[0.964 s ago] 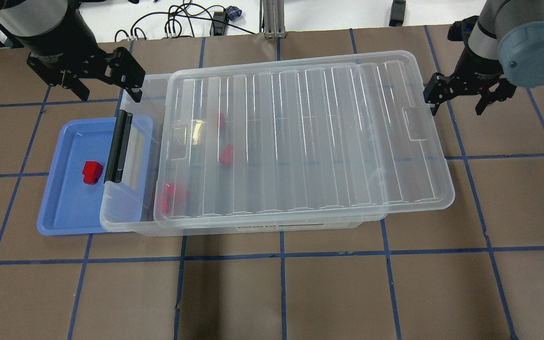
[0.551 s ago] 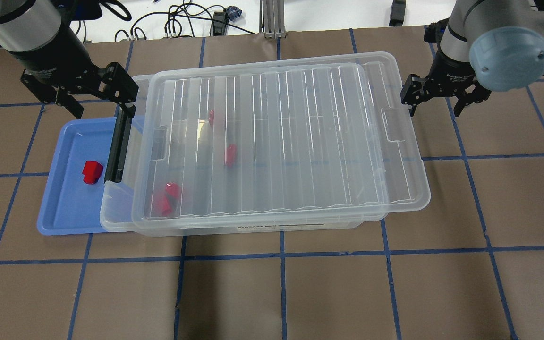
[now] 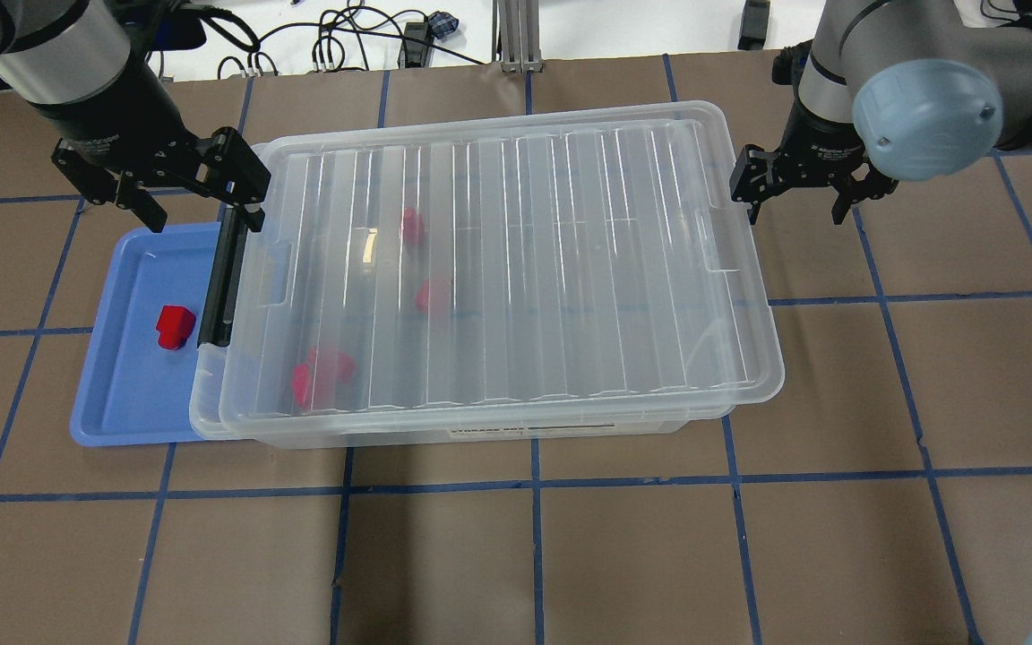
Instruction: Place red block in blue tray from box
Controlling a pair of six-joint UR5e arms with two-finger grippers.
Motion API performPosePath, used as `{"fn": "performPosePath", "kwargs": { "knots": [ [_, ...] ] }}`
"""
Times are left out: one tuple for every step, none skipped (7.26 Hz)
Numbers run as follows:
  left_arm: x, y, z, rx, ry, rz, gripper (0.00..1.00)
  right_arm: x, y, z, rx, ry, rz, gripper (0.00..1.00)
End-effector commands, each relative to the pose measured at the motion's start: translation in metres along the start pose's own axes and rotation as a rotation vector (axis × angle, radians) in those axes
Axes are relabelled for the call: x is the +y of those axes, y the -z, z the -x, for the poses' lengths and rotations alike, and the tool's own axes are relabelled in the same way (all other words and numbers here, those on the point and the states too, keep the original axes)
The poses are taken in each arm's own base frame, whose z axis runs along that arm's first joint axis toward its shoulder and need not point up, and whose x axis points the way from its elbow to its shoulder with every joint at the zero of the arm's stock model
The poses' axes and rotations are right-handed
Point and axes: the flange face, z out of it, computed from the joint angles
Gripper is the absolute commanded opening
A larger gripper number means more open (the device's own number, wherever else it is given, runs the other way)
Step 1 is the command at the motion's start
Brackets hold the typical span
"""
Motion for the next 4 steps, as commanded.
{"fn": "performPosePath", "kwargs": {
  "knots": [
    [0.0023,0.0032,-0.0007,-0.003,0.001,-0.011,1.0,0.0016,0.0004,0.0089,-0.035,-0.006,0.001,1.0],
    [-0.0018,0.003,-0.0003,-0.002,0.002,-0.012,1.0,0.0015,-0.0004,0.0104,-0.04,-0.019,0.003,1.0],
    [-0.0028,0.0066,-0.0002,-0.004,-0.002,-0.03,1.0,0.0015,-0.0004,0.0102,-0.039,-0.02,0.003,1.0],
    [-0.0017,0.0081,-0.0004,-0.005,-0.001,-0.034,1.0,0.0002,0.0026,0.0096,-0.035,-0.017,-0.005,1.0]
  ]
}}
